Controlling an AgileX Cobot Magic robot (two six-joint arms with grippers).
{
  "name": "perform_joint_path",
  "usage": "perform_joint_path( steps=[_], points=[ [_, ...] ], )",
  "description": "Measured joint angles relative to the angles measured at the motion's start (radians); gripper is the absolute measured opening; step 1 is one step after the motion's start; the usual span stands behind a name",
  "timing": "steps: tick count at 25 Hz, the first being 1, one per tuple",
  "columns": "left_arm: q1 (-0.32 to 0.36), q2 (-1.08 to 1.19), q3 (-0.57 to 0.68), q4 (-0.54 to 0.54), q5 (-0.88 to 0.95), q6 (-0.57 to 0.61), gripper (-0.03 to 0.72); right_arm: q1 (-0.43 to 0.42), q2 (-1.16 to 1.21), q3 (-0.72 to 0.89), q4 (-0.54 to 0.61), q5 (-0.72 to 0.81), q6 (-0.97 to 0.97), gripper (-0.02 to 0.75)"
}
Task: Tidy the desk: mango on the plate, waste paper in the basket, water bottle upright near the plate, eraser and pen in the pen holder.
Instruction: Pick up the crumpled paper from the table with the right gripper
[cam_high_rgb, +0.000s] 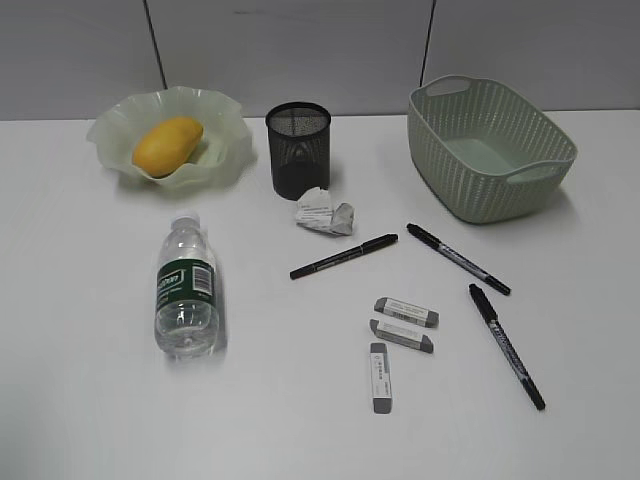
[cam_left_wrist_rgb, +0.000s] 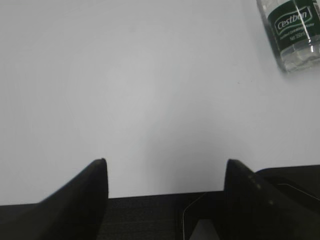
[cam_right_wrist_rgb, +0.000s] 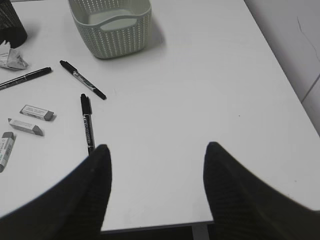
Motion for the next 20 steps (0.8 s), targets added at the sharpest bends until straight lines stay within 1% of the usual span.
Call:
perform_joint_path(
  steps=[3, 8, 17, 20],
  points=[
    [0.000, -0.089, 0.059, -0.008, -0.012, 0.000, 0.536, 0.000, 0.000, 0.000, 0.000, 0.000, 0.000, 0.466],
    [0.000, -0.240, 0.132, -0.060, -0.020, 0.000, 0.530, 0.000, 0.000, 0.000, 0.000, 0.000, 0.000, 0.466],
    [-0.002, -0.440, 0.171, -0.089, -0.089, 0.000, 0.528, 0.000, 0.000, 0.000, 0.000, 0.000, 0.000, 0.466],
    [-0.039, -0.476, 0.172, -0.090, -0.093, 0.000, 0.526, 0.000, 0.000, 0.000, 0.000, 0.000, 0.000, 0.466]
  ],
)
